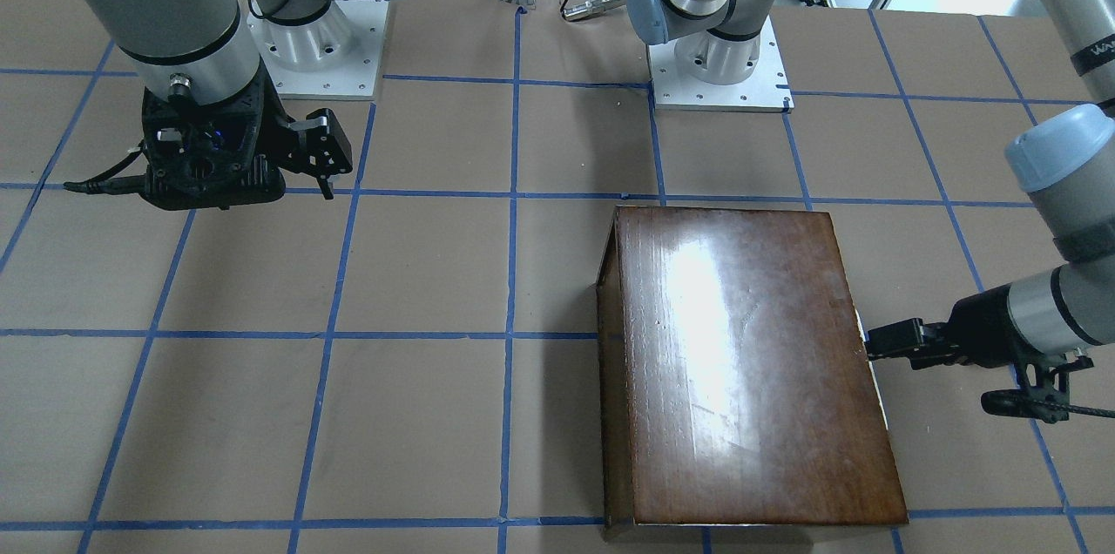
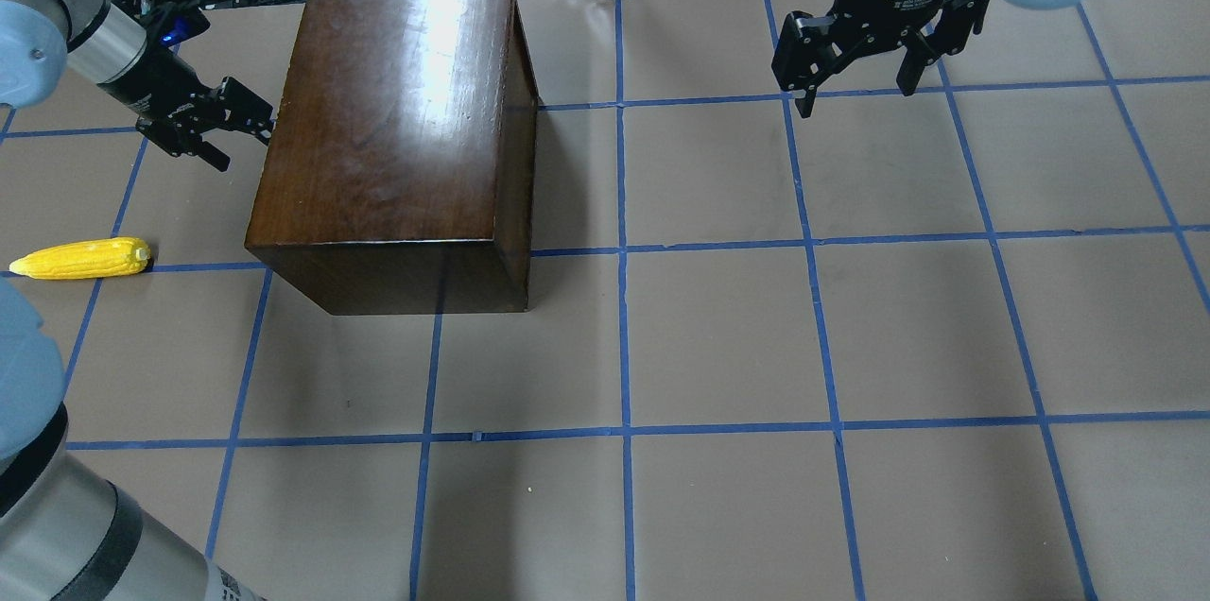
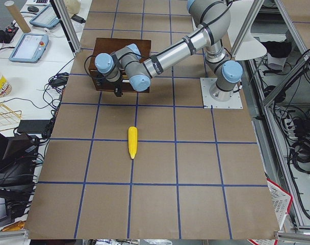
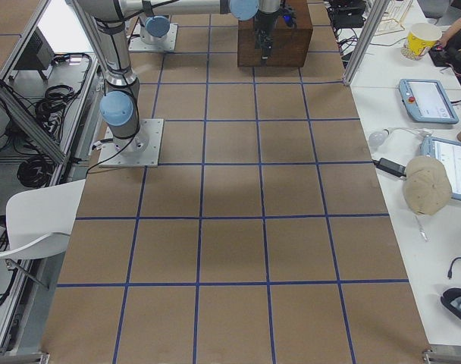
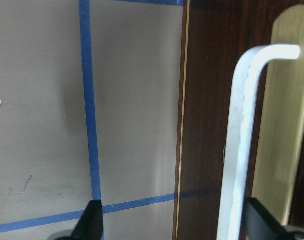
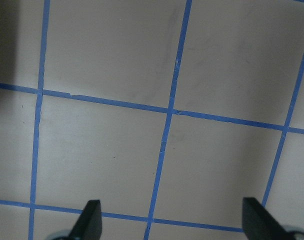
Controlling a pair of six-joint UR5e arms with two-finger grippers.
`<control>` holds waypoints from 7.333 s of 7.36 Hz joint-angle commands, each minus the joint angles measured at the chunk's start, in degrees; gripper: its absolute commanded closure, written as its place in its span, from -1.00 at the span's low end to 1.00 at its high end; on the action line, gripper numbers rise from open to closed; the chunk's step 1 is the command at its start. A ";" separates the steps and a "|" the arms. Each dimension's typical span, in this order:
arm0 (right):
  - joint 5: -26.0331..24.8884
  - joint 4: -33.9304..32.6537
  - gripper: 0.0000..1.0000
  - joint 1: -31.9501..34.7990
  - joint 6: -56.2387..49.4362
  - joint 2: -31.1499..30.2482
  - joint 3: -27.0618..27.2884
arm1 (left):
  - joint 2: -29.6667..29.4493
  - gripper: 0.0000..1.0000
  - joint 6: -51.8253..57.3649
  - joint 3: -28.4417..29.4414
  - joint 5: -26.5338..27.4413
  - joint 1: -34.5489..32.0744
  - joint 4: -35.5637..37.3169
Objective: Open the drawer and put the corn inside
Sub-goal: 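Hook the left gripper onto the white drawer handle, then pull the drawer outward from the cabinet with the left gripper, then release the handle and lower the left gripper over the yellow corn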
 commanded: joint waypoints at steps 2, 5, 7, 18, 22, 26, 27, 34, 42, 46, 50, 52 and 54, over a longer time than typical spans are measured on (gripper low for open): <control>0.00 -0.02 -1.00 0.00 0.00 0.00 0.00 | -1.03 -1.00 0.32 -0.23 -1.65 0.00 0.73; 0.00 -0.02 -1.00 0.00 0.00 0.00 0.00 | -1.39 -1.00 1.02 -0.40 -1.30 0.09 2.40; 0.00 0.07 -1.00 0.00 0.00 0.00 0.00 | -1.30 -1.00 2.33 0.03 -1.13 0.26 2.67; 0.00 -0.02 -1.00 0.00 0.00 0.00 0.00 | -1.56 -1.00 3.22 0.56 -0.42 5.19 3.37; 0.00 0.07 -1.00 0.00 0.00 0.00 0.00 | -1.65 -1.00 3.48 1.00 -0.42 6.85 3.72; 0.00 0.07 -1.00 0.00 0.00 0.00 0.00 | -1.65 -1.00 4.18 1.09 -0.42 9.22 3.72; 0.00 0.07 -1.00 0.00 0.00 0.00 0.00 | -1.65 -1.00 4.27 1.09 -0.42 9.66 3.72; 0.00 -0.02 -1.00 0.00 0.00 0.00 0.00 | -1.47 -1.00 4.54 1.36 -0.33 10.72 3.63; 0.00 -0.02 -1.00 0.00 0.00 0.00 0.00 | 0.54 -1.00 19.82 4.61 12.28 11.51 2.49; 0.00 -0.02 -1.00 0.00 0.00 0.00 0.00 | 1.16 -1.00 46.71 2.16 19.44 15.28 3.27; 0.00 0.07 -1.00 0.00 0.00 0.00 0.00 | -0.42 -1.00 80.74 1.36 19.44 16.00 8.54; 0.00 0.07 -1.00 0.00 0.00 0.00 0.00 | -0.16 -1.00 92.21 -3.62 19.53 16.17 15.89; 0.00 0.07 -1.00 0.00 0.00 0.00 0.00 | -0.07 -1.00 99.00 -7.51 19.01 16.96 21.82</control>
